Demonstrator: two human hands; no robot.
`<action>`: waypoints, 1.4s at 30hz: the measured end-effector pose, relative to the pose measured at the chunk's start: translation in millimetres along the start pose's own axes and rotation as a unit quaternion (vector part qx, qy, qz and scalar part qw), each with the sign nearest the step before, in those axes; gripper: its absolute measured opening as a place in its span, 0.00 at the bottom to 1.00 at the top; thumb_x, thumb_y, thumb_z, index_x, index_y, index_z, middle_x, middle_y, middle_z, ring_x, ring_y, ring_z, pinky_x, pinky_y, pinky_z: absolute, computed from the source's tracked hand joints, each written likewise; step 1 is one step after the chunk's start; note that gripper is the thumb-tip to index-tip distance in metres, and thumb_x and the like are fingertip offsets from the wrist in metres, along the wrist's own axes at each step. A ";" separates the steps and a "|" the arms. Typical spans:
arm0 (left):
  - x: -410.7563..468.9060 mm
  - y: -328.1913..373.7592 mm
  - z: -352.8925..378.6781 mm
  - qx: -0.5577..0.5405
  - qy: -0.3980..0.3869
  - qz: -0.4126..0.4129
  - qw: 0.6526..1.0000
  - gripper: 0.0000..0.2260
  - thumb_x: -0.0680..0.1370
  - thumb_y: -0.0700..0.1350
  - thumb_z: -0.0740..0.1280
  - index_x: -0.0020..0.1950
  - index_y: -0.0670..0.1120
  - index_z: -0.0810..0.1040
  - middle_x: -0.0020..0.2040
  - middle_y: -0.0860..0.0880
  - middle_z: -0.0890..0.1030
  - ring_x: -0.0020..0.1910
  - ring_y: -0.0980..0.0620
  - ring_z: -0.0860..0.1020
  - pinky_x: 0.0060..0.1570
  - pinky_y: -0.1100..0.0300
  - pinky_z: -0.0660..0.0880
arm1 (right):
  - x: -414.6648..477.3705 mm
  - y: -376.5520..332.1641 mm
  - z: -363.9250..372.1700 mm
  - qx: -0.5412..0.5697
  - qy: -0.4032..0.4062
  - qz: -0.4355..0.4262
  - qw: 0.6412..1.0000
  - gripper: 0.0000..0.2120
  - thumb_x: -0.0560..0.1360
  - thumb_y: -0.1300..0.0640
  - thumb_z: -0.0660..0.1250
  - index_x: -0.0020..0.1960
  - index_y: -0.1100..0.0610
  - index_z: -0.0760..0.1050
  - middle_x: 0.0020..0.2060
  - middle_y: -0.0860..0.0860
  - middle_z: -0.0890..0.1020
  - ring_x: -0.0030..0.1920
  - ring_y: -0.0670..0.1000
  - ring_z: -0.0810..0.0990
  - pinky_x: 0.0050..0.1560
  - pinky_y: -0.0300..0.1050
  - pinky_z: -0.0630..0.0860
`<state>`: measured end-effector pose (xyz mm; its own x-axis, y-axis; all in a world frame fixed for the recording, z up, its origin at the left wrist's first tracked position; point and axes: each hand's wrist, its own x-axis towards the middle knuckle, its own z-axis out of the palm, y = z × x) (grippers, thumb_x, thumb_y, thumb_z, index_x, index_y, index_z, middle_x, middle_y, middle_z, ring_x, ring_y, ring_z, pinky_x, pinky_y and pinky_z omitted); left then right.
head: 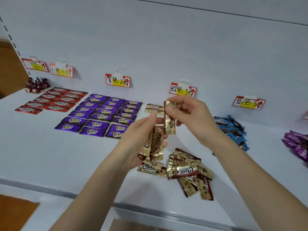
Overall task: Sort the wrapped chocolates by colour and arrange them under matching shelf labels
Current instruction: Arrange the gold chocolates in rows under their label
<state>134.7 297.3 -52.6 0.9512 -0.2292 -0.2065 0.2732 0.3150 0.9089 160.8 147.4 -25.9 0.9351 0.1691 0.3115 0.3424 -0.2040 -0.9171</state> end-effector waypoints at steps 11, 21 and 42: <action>-6.9 -3.7 17.0 -0.124 -0.008 -0.031 0.992 0.08 0.70 0.37 0.69 0.49 0.41 0.78 0.33 0.45 0.80 0.27 0.54 0.77 0.27 0.64 0.76 | -37.9 5.6 -26.4 0.063 0.004 -0.005 0.998 0.10 0.70 0.60 0.69 0.50 0.51 0.76 0.48 0.47 0.83 0.50 0.45 0.80 0.52 0.40 0.76; -1.2 -8.6 19.9 -0.056 0.072 0.016 0.996 0.07 0.71 0.34 0.70 0.43 0.45 0.78 0.30 0.48 0.80 0.30 0.54 0.79 0.29 0.62 0.77 | -43.5 19.7 -24.2 0.073 0.012 0.061 0.995 0.11 0.72 0.64 0.68 0.50 0.51 0.76 0.36 0.46 0.84 0.41 0.47 0.83 0.39 0.35 0.77; 76.3 4.7 -13.0 -0.199 0.115 0.010 0.973 0.12 0.78 0.32 0.61 0.38 0.38 0.81 0.38 0.46 0.85 0.35 0.54 0.83 0.32 0.64 0.79 | 78.7 100.9 -38.4 -0.334 -0.032 0.111 0.936 0.10 0.75 0.63 0.65 0.56 0.60 0.75 0.47 0.53 0.79 0.48 0.52 0.76 0.50 0.41 0.71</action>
<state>210.5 293.3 -68.9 0.9513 -0.0224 -0.3076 0.2454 0.6593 0.7108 272.4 103.1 -84.3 0.9898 0.1040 0.0978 0.1418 -0.7941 -0.5910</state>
